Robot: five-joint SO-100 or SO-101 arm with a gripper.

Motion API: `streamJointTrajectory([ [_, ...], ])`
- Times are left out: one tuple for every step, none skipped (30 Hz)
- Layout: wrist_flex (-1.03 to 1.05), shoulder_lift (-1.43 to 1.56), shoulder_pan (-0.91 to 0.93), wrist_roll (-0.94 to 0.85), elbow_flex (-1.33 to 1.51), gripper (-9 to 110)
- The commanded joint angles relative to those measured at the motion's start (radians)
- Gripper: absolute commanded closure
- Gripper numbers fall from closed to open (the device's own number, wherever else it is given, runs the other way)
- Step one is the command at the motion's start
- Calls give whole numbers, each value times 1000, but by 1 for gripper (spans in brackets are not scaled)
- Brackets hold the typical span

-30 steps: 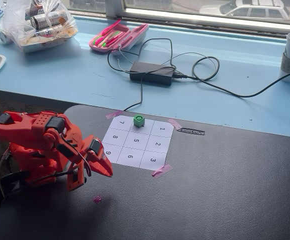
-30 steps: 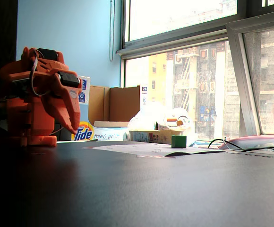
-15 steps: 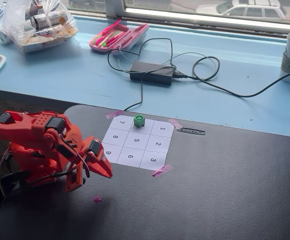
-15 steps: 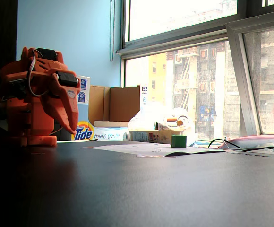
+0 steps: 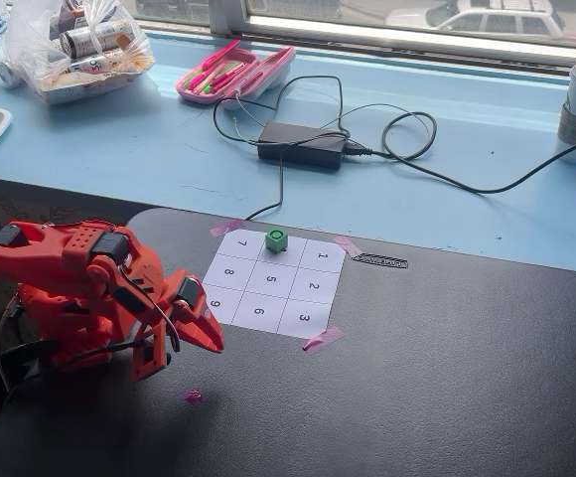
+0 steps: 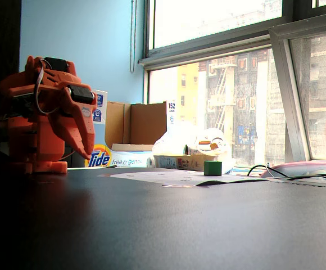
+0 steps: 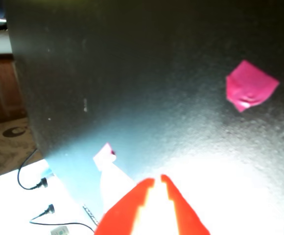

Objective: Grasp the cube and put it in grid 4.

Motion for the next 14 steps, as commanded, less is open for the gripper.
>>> streamJointTrajectory([
  [5, 11, -9, -12, 66, 101],
  [5, 11, -9, -12, 66, 101],
  [5, 11, -9, -12, 66, 101],
  [5, 11, -11, -12, 66, 101],
  [5, 11, -11, -14, 66, 101],
  [5, 11, -11, -14, 66, 101],
  [5, 11, -11, -14, 66, 101],
  [5, 11, -11, -15, 66, 101],
  [5, 11, -11, -15, 66, 101],
  [5, 11, -14, -17, 66, 101],
  [5, 11, -14, -18, 66, 101],
  [5, 11, -15, -20, 66, 101],
  [5, 11, -17, -20, 66, 101],
  [5, 11, -17, -20, 66, 101],
])
